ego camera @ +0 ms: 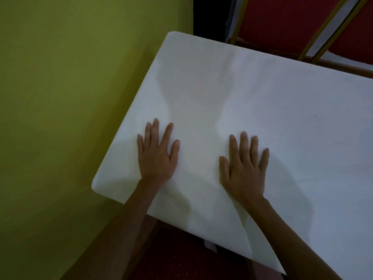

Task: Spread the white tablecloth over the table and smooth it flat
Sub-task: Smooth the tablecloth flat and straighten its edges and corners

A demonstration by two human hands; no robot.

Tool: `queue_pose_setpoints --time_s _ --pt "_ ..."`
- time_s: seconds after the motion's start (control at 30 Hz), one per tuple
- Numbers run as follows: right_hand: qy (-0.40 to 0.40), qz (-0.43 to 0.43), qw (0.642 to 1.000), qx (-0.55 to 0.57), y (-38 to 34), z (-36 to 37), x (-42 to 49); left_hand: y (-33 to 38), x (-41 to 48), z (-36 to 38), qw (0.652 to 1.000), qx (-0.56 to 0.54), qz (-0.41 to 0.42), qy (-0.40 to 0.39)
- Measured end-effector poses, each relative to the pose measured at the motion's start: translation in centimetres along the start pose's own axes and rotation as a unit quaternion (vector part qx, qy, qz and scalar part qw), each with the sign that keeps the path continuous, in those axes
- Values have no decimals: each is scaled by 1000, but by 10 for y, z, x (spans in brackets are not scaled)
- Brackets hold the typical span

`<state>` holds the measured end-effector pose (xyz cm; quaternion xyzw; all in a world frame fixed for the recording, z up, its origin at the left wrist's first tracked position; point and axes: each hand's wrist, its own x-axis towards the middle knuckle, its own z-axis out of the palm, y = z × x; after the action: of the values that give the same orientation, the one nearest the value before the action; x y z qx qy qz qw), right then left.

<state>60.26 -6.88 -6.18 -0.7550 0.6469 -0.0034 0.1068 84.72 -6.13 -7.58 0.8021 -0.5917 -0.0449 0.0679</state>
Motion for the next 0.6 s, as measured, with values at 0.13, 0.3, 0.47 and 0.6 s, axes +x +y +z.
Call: queue_pose_setpoints --time_s 0.13,0.3,0.47,0.6 --pt "-12 -50 999 -6 -32 5 -36 -39 -23 -7 995 -7 -95 8" --pt "-24 -98 995 -27 -51 13 -75 -53 -57 -10 989 -12 -148 20" --pt "-28 -100 994 -27 -53 15 -74 -57 -54 -10 987 -31 -160 -6" --pt "-32 -103 994 -17 -52 13 -75 -63 -53 -15 984 -47 -168 -23"
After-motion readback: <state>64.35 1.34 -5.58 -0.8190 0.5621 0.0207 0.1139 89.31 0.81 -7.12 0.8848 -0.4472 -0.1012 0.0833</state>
